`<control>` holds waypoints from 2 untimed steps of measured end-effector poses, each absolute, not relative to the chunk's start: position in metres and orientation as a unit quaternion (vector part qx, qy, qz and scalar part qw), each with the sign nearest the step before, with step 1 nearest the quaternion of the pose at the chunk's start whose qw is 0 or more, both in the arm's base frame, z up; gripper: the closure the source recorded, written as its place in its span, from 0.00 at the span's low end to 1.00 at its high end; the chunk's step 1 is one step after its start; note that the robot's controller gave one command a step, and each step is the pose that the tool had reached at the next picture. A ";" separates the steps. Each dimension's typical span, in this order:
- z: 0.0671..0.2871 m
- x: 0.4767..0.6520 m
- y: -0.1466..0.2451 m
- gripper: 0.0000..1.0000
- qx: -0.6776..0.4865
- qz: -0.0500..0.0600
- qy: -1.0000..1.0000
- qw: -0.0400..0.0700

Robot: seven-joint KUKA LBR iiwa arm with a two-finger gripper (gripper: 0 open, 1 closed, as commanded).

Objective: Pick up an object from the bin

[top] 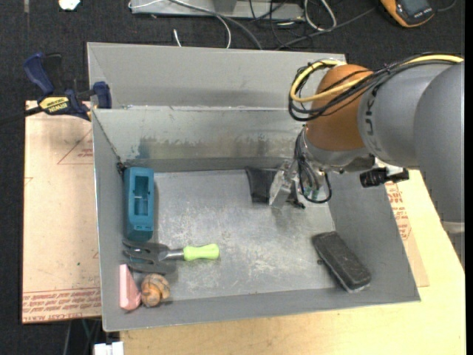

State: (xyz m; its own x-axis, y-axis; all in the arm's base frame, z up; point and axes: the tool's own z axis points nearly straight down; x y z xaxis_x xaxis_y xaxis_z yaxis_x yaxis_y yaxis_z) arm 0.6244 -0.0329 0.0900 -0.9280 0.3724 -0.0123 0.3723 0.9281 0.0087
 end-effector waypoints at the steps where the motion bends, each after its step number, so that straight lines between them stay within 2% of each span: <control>1: 0.114 0.622 -0.033 1.00 0.190 0.003 0.982 0.003; 2: 0.153 0.624 -0.033 1.00 0.189 0.003 0.982 0.006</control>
Offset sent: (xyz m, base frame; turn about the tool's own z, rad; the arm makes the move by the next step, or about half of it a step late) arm -0.0018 0.0001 0.0321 -0.0002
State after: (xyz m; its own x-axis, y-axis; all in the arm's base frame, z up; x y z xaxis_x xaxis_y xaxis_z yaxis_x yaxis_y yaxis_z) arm 0.6238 -0.0328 0.1533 -0.9282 0.3720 -0.0098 0.3720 0.9282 0.0081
